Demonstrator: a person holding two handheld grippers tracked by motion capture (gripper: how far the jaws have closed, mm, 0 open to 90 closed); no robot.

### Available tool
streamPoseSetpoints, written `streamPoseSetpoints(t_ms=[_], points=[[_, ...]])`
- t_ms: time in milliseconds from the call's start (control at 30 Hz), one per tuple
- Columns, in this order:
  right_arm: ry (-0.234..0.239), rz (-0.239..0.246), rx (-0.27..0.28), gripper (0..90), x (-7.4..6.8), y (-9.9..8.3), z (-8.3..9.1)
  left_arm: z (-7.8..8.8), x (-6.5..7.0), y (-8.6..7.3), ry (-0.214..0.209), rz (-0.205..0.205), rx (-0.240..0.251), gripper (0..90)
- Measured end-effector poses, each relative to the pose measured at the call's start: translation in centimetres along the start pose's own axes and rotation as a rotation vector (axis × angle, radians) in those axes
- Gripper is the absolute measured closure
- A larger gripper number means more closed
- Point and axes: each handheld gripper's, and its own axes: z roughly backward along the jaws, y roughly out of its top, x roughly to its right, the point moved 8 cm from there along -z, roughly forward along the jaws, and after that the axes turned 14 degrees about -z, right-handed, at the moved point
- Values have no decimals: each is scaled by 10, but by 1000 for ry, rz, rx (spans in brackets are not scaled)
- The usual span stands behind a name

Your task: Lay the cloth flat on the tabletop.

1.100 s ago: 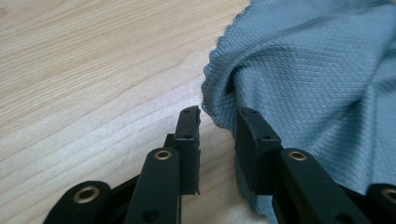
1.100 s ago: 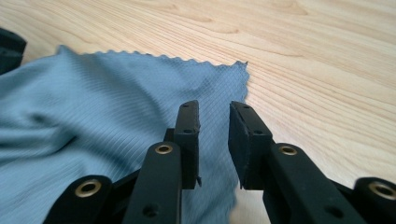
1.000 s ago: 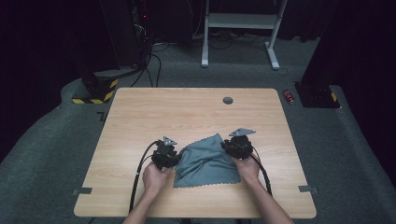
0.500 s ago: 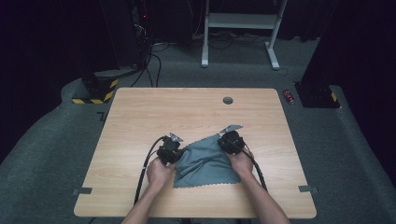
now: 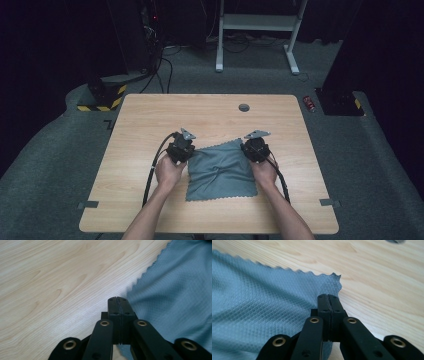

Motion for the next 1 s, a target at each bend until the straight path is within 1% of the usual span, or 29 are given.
streamPoseSetpoints(t_ms=[100,200,233,333,400,500,533,567,600,633,667,700,733,767,800,833,900,967,1000], points=[[-3,-8,-32,886,5,-6,-5,-5,3,-8,-4,19,-8,752],[3,-8,-26,836,7,-7,-4,-5,5,-17,-19,43,-15,696],[8,-16,-24,816,7,-7,-3,-6,6,-20,-24,46,-22,684],[18,-13,-22,768,6,-7,-2,-8,7,-27,-26,49,-37,669],[16,-8,-34,751,5,-8,-3,-12,8,-29,-29,55,-50,671],[8,-7,-59,759,6,-11,-8,-18,9,-32,-37,58,-74,674],[6,-12,-65,771,7,-13,-10,-19,9,-31,-39,67,-67,671],[8,-15,-63,783,8,-13,-10,-19,8,-31,-44,74,-69,668],[7,-18,-65,803,8,-12,-10,-19,8,-31,-50,77,-71,671],[7,-9,-65,826,9,-12,-10,-19,9,-31,-58,79,-67,686],[6,0,-64,854,8,-12,-11,-20,9,-30,-70,78,-65,721],[5,6,-70,881,8,-12,-11,-20,10,-29,-78,68,-68,763],[-2,19,-69,888,7,-11,-11,-21,11,-28,-82,51,-73,814],[-5,20,-71,890,7,-11,-11,-22,12,-26,-73,41,-76,864],[-5,21,-70,892,7,-11,-11,-22,11,-25,-77,38,-82,890],[-4,19,-66,893,7,-11,-11,-23,10,-24,-88,49,-85,894],[-5,9,-55,895,7,-9,-9,-23,6,-22,-84,49,-80,898],[2,1,-29,896,8,-5,-6,-19,-2,-17,-76,63,-51,900],[5,-6,-18,896,8,-3,-4,-17,-5,-14,-71,81,-26,899]])
